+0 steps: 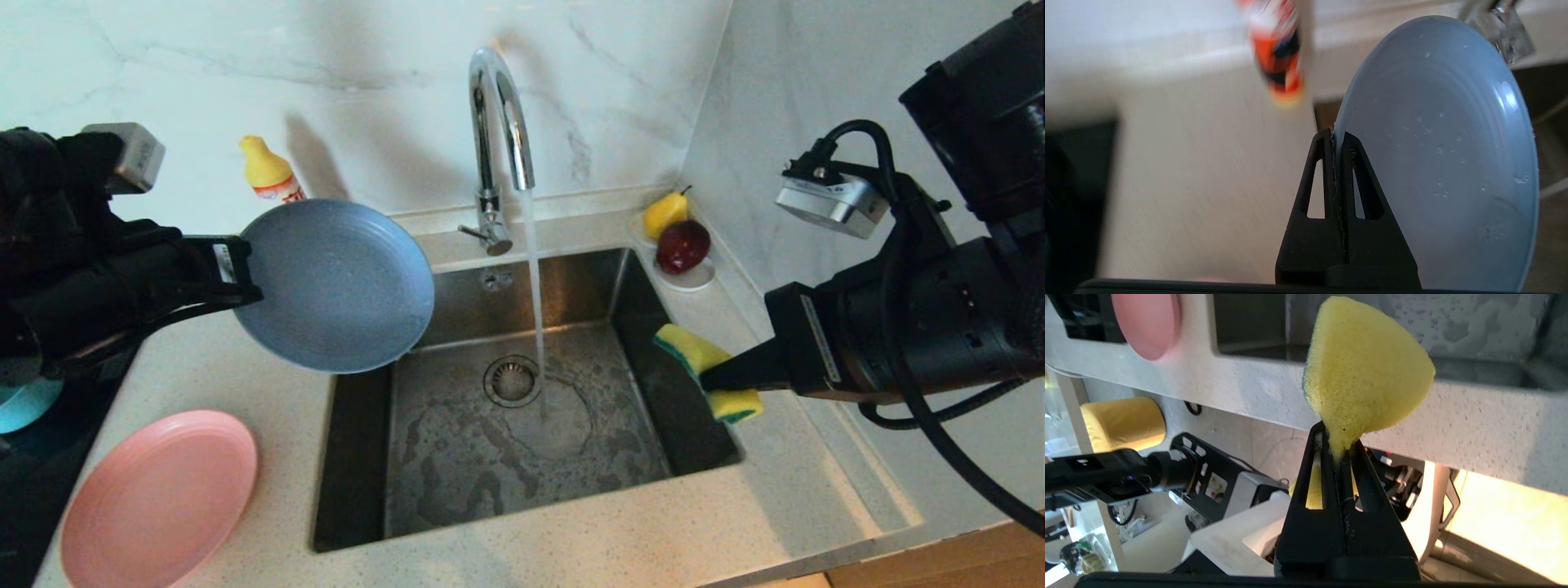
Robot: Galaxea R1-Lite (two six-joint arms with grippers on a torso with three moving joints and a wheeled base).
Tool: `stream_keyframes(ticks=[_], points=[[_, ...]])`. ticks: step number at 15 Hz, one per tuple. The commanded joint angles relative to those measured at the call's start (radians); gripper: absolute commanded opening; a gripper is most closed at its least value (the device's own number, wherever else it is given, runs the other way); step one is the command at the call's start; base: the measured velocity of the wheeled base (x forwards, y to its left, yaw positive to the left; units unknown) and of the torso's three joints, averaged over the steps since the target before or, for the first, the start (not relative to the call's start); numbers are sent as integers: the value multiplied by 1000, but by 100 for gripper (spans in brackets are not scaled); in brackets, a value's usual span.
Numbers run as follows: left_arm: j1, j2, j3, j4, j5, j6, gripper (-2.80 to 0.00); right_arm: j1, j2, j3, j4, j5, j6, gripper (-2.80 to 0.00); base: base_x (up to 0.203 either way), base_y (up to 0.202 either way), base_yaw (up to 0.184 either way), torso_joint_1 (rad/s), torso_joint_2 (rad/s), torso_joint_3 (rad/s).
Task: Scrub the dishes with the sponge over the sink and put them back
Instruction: Rinse the plate, then place the plate on the table
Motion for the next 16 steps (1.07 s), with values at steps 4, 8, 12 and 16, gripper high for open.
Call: stream_keyframes(ticks=[4,8,12,16], points=[[166,-99,-112,418,-111,-229,-280,1,-27,42,3,0,-9,-280,0,0,0,0,0,0],[223,-167,-170,549,-151,-330,-280,0,-26,60,2,-1,-10,-280,0,0,0,0,0,0],[289,-224,-194,665,-223,-387,-280,0,-32,75,1,-2,-10,-280,0,0,0,0,0,0],[395,-270,-212,677,-225,-418,-280,0,-35,82,3,-4,-10,-280,0,0,0,0,0,0]])
